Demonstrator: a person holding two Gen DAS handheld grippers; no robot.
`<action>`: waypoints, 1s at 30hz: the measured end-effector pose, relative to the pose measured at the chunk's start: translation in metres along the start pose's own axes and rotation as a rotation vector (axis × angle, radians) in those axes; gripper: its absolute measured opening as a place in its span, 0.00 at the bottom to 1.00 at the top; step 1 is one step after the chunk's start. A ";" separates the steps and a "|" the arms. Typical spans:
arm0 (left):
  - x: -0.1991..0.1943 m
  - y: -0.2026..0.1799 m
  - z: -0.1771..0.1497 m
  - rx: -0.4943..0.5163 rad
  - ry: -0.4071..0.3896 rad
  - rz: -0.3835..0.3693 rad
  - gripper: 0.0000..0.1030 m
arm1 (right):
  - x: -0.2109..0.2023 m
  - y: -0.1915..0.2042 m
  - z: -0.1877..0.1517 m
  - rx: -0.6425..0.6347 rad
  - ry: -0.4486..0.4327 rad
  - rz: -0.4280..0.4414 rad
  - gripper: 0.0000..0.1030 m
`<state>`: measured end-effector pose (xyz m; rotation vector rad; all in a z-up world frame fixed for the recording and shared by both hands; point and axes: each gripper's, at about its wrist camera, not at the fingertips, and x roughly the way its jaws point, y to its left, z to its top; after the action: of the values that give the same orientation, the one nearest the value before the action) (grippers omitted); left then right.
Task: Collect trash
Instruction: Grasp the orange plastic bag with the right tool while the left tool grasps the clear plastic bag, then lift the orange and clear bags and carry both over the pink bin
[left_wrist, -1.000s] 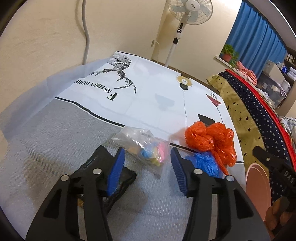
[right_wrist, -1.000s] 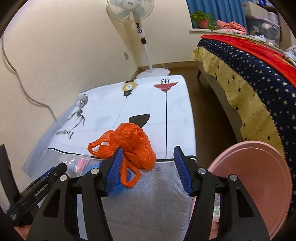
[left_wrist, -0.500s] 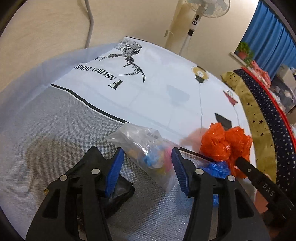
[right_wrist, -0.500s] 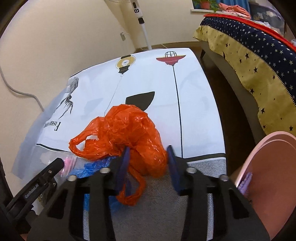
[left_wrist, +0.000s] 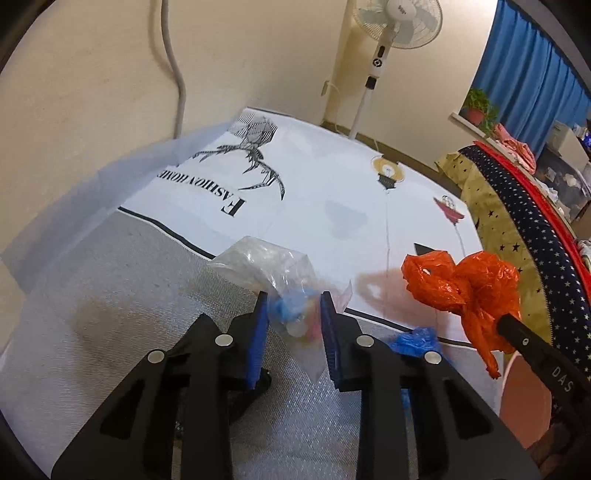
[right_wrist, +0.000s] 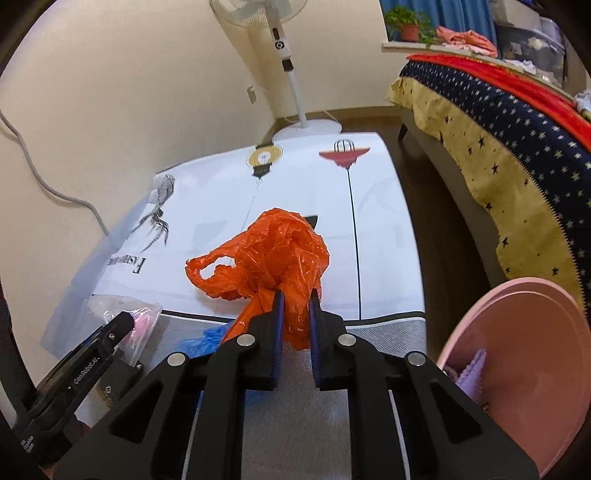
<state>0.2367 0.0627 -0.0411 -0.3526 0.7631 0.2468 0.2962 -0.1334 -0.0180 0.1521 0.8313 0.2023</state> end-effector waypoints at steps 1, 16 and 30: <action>-0.003 0.000 -0.001 0.005 -0.004 -0.004 0.26 | -0.006 0.001 -0.001 -0.002 -0.010 -0.005 0.12; -0.057 -0.029 -0.009 0.146 -0.065 -0.098 0.26 | -0.095 -0.011 -0.011 -0.015 -0.112 -0.079 0.12; -0.117 -0.066 -0.041 0.307 -0.090 -0.229 0.26 | -0.180 -0.032 -0.055 0.030 -0.191 -0.127 0.12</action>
<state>0.1522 -0.0240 0.0292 -0.1344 0.6539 -0.0704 0.1410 -0.2039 0.0675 0.1435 0.6519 0.0548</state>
